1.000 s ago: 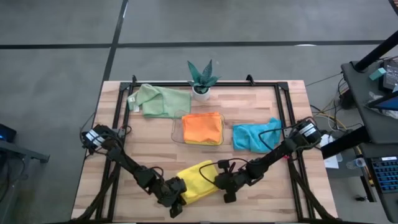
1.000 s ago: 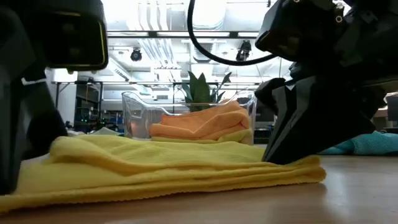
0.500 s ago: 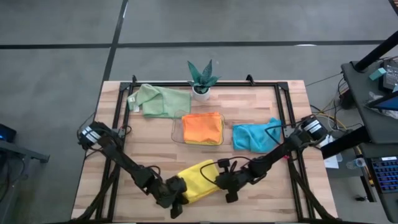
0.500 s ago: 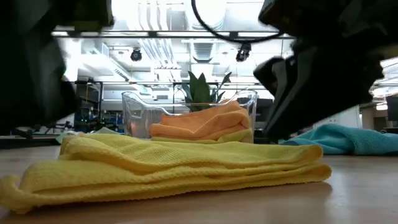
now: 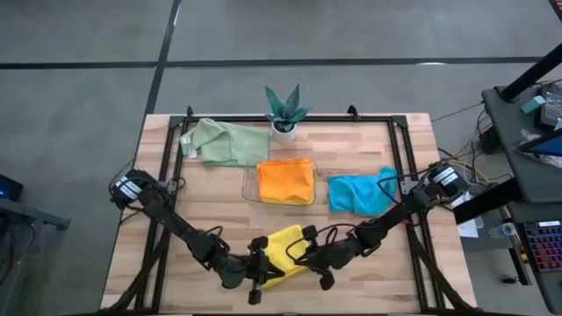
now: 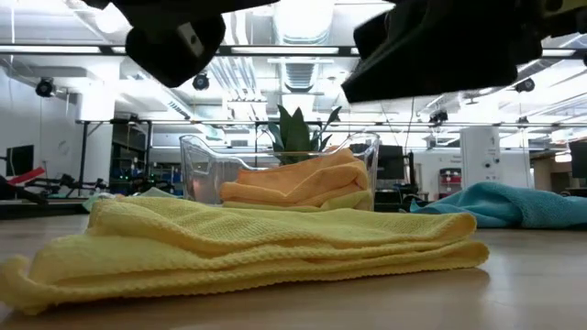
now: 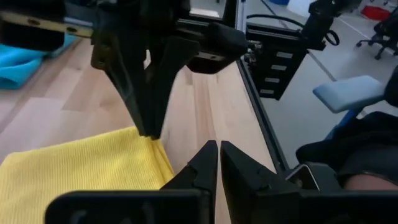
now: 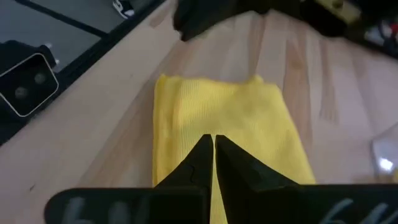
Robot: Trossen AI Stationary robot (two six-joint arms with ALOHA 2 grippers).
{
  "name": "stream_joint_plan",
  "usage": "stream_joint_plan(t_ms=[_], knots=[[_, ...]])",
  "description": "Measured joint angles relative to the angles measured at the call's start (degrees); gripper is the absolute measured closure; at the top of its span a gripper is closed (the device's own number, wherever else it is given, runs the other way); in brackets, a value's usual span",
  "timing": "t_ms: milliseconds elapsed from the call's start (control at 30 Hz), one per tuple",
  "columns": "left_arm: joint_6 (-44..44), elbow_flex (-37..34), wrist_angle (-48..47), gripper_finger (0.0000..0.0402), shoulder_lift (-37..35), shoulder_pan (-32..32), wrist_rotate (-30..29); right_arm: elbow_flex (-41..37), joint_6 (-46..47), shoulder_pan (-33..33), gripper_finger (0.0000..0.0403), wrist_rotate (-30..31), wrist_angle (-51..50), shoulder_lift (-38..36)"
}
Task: Fold microfiber towels
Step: Fold the yellow microfiber towel, then put the folded yellow microfiber towel into the transparent bin
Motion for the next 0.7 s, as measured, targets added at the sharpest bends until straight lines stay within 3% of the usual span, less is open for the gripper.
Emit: stream_joint_plan(t_ms=[700], knots=[[-1.9,-1.6,0.5,0.0396,0.0,3.0,-2.9,-0.5,-2.8,-0.6,0.0390,1.0,4.3,0.0]])
